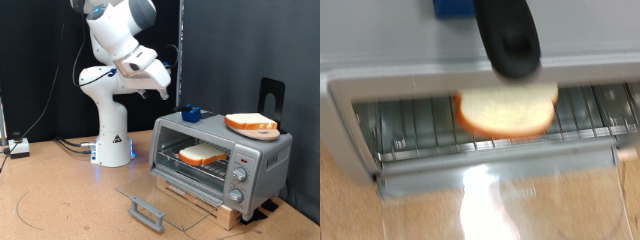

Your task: Make a piece of toast with the oven

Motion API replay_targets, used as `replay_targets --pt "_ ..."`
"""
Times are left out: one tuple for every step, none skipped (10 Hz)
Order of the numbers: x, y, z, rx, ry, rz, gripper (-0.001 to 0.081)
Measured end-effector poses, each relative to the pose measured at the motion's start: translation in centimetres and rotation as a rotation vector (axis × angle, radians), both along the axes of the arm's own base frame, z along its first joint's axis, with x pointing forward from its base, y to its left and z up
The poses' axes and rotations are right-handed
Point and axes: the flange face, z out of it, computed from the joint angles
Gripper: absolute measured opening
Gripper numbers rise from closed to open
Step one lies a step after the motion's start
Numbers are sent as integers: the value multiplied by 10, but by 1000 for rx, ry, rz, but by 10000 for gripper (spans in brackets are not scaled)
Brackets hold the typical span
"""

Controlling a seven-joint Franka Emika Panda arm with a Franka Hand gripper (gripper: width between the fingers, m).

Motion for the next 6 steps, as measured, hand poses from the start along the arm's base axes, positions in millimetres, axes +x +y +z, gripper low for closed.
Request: replay_targets --pt "2 -14 -2 0 -6 -19 809" --pt "5 -28 -2 4 -5 -34 809" --pt "8 -41 -2 7 0 -48 809" --pt "12 -55 -3 3 1 -57 809" --pt "16 -68 -4 -2 -7 -55 809" --pt "21 -76 -6 0 -4 -43 809"
